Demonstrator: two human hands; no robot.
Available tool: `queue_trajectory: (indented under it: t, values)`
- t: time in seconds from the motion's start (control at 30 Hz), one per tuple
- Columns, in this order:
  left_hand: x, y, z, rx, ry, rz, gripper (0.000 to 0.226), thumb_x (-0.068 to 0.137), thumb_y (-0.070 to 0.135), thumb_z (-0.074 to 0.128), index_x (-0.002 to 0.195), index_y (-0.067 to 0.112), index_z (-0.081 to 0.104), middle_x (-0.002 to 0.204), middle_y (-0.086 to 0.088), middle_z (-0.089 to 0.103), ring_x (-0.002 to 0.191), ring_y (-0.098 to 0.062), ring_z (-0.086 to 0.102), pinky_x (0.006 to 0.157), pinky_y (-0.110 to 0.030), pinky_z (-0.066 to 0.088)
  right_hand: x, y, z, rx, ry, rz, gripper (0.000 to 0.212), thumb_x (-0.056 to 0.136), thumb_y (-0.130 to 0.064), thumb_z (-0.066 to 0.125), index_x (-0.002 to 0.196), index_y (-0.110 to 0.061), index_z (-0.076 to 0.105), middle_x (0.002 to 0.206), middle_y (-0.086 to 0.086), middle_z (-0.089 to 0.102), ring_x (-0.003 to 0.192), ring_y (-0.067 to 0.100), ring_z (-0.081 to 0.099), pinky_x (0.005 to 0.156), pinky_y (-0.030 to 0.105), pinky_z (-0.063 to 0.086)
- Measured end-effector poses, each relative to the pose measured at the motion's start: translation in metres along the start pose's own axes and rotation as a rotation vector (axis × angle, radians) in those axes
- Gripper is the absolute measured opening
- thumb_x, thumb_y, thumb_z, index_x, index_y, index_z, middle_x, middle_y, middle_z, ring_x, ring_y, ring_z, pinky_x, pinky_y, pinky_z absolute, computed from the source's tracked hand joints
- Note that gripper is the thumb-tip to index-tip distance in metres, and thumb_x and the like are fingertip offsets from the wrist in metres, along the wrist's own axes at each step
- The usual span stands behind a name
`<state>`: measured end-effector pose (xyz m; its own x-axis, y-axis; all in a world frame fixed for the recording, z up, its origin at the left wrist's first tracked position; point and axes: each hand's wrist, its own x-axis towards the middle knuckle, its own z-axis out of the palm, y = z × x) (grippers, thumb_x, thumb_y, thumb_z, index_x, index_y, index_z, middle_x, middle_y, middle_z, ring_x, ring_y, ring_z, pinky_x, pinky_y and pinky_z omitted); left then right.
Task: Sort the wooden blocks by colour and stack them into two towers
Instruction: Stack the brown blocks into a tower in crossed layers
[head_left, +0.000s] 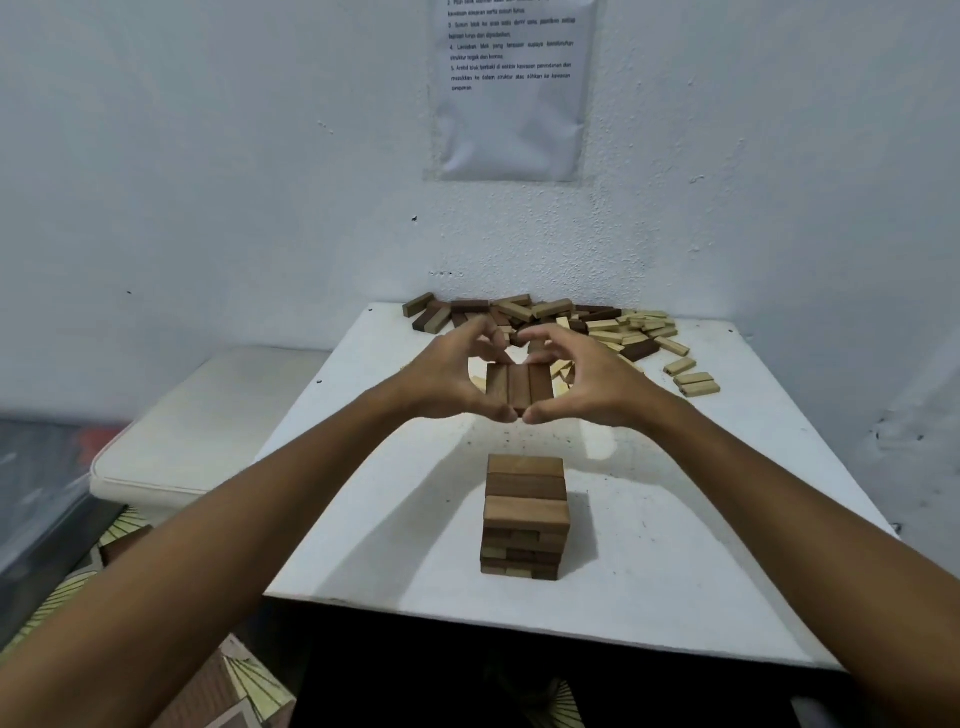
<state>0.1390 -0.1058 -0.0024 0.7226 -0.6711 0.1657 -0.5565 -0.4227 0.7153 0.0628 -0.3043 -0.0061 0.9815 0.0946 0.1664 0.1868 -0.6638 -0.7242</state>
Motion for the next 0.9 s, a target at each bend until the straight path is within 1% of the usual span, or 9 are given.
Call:
queue_trajectory:
  t: [0.13, 0.2, 0.27, 0.33, 0.4, 0.5, 0.67, 0.8, 0.9]
  values:
    - [-0.027, 0.017, 0.000, 0.018, -0.013, 0.038, 0.065, 0.058, 0.024, 0.094, 0.101, 0.027, 0.045, 0.113, 0.008, 0.063, 0.105, 0.010, 0.054, 0.076, -0.004, 0.039, -0.026, -0.017, 0.001, 0.000, -0.016, -0.024, 0.080, 0.063, -0.025, 0.090, 0.128, -0.044, 0.045, 0.120, -0.018, 0.058, 0.116, -0.011, 0.049, 0.078, 0.013, 0.038]
    - [-0.042, 0.024, 0.002, 0.021, -0.025, 0.043, 0.067, 0.051, 0.036, 0.092, 0.097, 0.035, 0.044, 0.112, 0.014, 0.061, 0.105, 0.015, 0.054, 0.081, -0.014, 0.041, -0.038, -0.018, 0.004, -0.011, -0.023, -0.023, 0.082, 0.062, -0.028, 0.090, 0.130, -0.040, 0.045, 0.124, -0.013, 0.058, 0.118, -0.006, 0.051, 0.082, 0.017, 0.039]
    - [-0.054, 0.028, 0.006, 0.016, -0.029, 0.035, 0.067, 0.045, 0.044, 0.089, 0.095, 0.037, 0.044, 0.112, 0.014, 0.063, 0.107, 0.012, 0.055, 0.082, -0.015, 0.042, -0.048, -0.019, 0.008, -0.026, -0.026, -0.018, 0.088, 0.061, -0.031, 0.090, 0.136, -0.035, 0.044, 0.124, -0.008, 0.059, 0.119, -0.003, 0.051, 0.088, 0.021, 0.040]
    - [-0.062, 0.029, 0.011, 0.006, -0.032, 0.030, 0.067, 0.050, 0.032, 0.095, 0.096, 0.034, 0.045, 0.113, 0.008, 0.064, 0.106, 0.012, 0.055, 0.079, -0.007, 0.039, -0.058, -0.019, 0.013, -0.026, -0.032, -0.018, 0.090, 0.061, -0.031, 0.091, 0.137, -0.035, 0.043, 0.124, -0.007, 0.059, 0.118, -0.004, 0.050, 0.089, 0.020, 0.040]
    - [-0.069, 0.028, 0.015, 0.004, -0.038, 0.030, 0.064, 0.055, 0.022, 0.094, 0.096, 0.031, 0.046, 0.112, 0.006, 0.065, 0.106, 0.010, 0.056, 0.079, -0.008, 0.038, -0.066, -0.020, 0.016, -0.032, -0.040, -0.018, 0.090, 0.061, -0.031, 0.091, 0.137, -0.035, 0.043, 0.123, -0.006, 0.059, 0.118, -0.004, 0.050, 0.086, 0.017, 0.038]
    - [-0.076, 0.028, 0.018, 0.015, -0.046, 0.034, 0.062, 0.057, 0.022, 0.093, 0.097, 0.031, 0.046, 0.109, 0.009, 0.065, 0.110, 0.005, 0.055, 0.082, -0.014, 0.038, -0.073, -0.020, 0.020, -0.025, -0.046, -0.012, 0.089, 0.061, -0.031, 0.091, 0.136, -0.037, 0.042, 0.120, -0.005, 0.060, 0.117, -0.004, 0.049, 0.085, 0.018, 0.038]
    - [-0.082, 0.029, 0.020, 0.013, -0.054, 0.030, 0.064, 0.058, 0.020, 0.093, 0.104, 0.022, 0.048, 0.110, 0.006, 0.064, 0.110, 0.000, 0.056, 0.078, -0.006, 0.037, -0.078, -0.018, 0.023, -0.026, -0.043, -0.009, 0.091, 0.060, -0.034, 0.091, 0.135, -0.043, 0.041, 0.119, -0.007, 0.061, 0.118, 0.000, 0.050, 0.089, 0.022, 0.039]
    - [-0.084, 0.030, 0.023, 0.020, -0.064, 0.036, 0.062, 0.059, 0.020, 0.092, 0.101, 0.026, 0.047, 0.111, 0.005, 0.063, 0.111, -0.004, 0.055, 0.080, -0.013, 0.038, -0.080, -0.016, 0.025, -0.026, -0.048, -0.007, 0.090, 0.061, -0.034, 0.090, 0.135, -0.045, 0.040, 0.118, -0.007, 0.060, 0.117, 0.001, 0.050, 0.088, 0.021, 0.040]
    - [-0.084, 0.029, 0.025, 0.022, -0.068, 0.042, 0.061, 0.059, 0.021, 0.092, 0.098, 0.030, 0.046, 0.111, 0.005, 0.062, 0.111, -0.007, 0.055, 0.080, -0.015, 0.038, -0.082, -0.015, 0.026, -0.030, -0.050, -0.006, 0.089, 0.062, -0.034, 0.090, 0.135, -0.046, 0.040, 0.118, -0.007, 0.060, 0.116, 0.001, 0.051, 0.088, 0.021, 0.041]
